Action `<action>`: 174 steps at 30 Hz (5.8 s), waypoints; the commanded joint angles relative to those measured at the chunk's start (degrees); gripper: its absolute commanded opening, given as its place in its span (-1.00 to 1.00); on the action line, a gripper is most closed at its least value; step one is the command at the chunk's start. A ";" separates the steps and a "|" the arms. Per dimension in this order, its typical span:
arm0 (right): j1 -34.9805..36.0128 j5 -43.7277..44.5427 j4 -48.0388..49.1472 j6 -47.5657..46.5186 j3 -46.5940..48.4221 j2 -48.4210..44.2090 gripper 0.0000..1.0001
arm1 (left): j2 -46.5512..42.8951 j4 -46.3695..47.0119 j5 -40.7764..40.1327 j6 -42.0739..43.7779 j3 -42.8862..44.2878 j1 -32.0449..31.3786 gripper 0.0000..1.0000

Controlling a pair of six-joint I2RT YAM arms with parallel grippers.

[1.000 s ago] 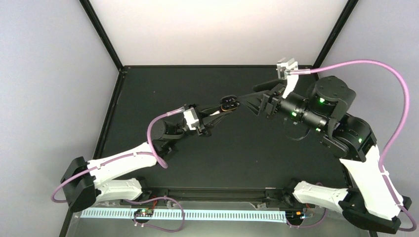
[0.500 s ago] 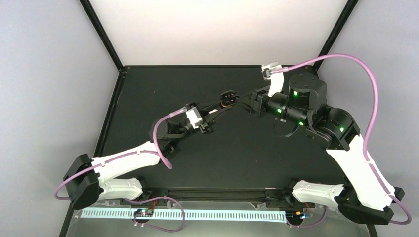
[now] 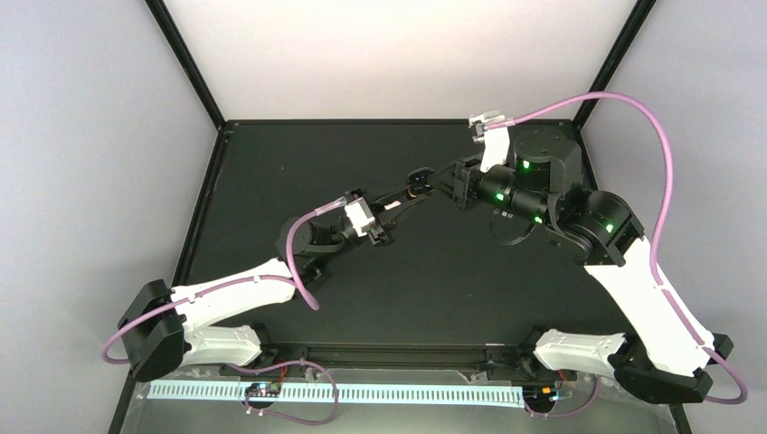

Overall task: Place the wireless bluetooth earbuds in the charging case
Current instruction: Place the earbud in the charging case, then pick up the earbud from the center of the board.

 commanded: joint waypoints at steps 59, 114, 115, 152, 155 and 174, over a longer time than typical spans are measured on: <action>-0.05 2.80 3.40 26.81 -1.22 3.52 -0.98 | 10.43 7.33 -17.33 25.20 6.14 -4.81 -0.97; -18.09 14.86 42.24 17.40 -46.91 12.12 0.33 | -46.26 -31.45 1.85 -19.05 -15.19 -6.32 -0.97; -19.19 15.49 42.76 16.68 -45.91 14.90 0.31 | -46.67 -31.87 1.85 -18.59 -15.37 -6.27 -0.97; -31.70 9.03 21.00 -1.23 -4.62 58.75 -0.29 | -42.85 -30.51 -0.67 -12.54 -17.53 -6.19 -0.97; -31.65 8.91 19.79 -1.49 -3.42 59.38 -0.33 | -43.35 -30.59 -0.69 -12.71 -17.78 -6.23 -0.97; -31.72 7.58 10.55 -1.39 4.68 63.97 -0.63 | -43.96 -30.36 -0.70 -12.18 -18.18 -6.23 -0.97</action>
